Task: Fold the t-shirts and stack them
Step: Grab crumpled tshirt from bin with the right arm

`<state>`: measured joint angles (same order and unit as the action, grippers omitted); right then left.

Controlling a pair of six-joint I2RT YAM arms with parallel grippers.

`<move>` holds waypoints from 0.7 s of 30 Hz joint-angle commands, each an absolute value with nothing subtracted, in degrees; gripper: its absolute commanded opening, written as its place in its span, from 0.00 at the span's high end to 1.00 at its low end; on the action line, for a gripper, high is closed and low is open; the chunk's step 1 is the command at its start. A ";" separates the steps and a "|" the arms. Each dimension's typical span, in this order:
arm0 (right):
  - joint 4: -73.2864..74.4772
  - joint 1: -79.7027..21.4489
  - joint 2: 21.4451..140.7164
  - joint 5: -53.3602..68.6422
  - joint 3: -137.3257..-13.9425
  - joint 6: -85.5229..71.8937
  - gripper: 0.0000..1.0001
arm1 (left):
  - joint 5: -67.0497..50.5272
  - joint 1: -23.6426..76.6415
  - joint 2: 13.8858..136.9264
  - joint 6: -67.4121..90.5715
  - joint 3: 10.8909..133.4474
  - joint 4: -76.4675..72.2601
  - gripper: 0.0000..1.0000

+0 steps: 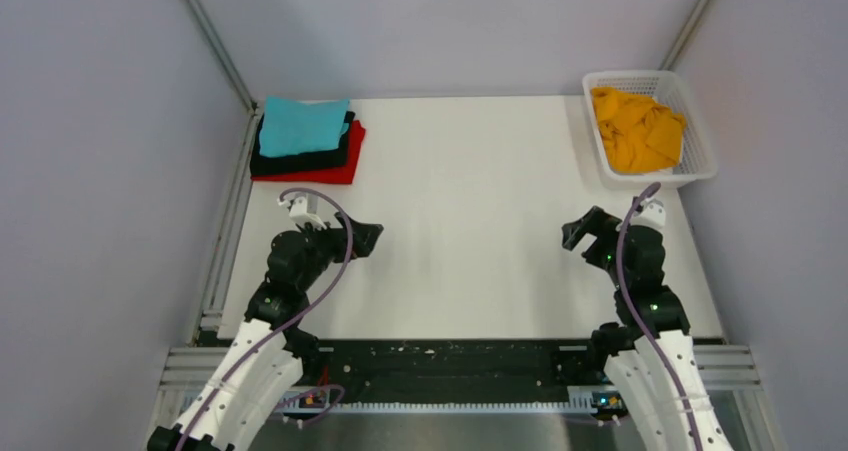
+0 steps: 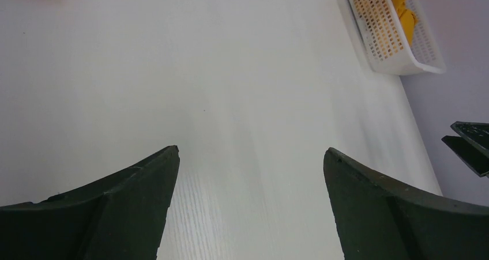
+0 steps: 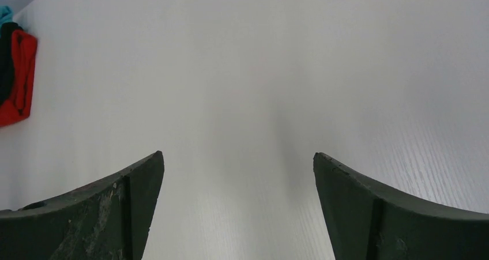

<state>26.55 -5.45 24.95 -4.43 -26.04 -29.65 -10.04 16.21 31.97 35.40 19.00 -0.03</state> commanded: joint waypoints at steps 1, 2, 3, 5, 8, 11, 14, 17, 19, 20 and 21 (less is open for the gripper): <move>23.81 -5.09 27.38 -2.38 -33.06 -30.99 0.01 | -10.72 16.17 31.02 35.28 18.68 -4.15 0.01; 23.43 -5.14 28.69 -2.14 -34.47 -31.90 0.01 | -10.72 16.17 31.18 35.26 18.64 -4.35 0.01; 22.66 -5.17 29.62 -2.16 -35.88 -32.69 0.01 | -11.17 16.15 31.32 34.99 18.63 -4.76 0.01; 19.71 -5.18 32.17 -2.16 -38.22 -34.23 0.01 | -12.29 16.13 31.65 34.85 18.41 -6.16 0.01; 11.31 -5.10 38.09 -0.35 -42.00 -35.93 0.01 | -12.50 16.17 32.08 34.59 18.34 -6.60 0.01; 6.34 -5.11 47.16 -2.66 -48.73 -34.56 0.01 | -11.63 16.17 31.96 34.35 18.63 -5.49 0.01; 5.97 -4.42 57.29 -9.31 -56.92 -29.99 0.01 | -10.09 16.17 31.40 34.45 18.37 -4.82 0.01; 7.38 -1.56 67.46 -12.23 -65.27 -25.96 0.01 | -9.34 16.17 30.84 33.90 18.39 -4.23 0.01; 7.64 1.89 73.57 -11.96 -69.75 -24.62 0.01 | -7.58 16.17 30.78 33.82 18.33 -3.74 0.01; 7.69 3.32 76.53 -12.51 -72.00 -24.25 0.01 | -7.01 16.17 30.91 33.80 18.29 -3.70 0.01; 7.61 4.79 79.54 -12.59 -74.29 -23.97 0.01 | -6.58 16.17 31.21 33.87 18.36 -3.81 0.01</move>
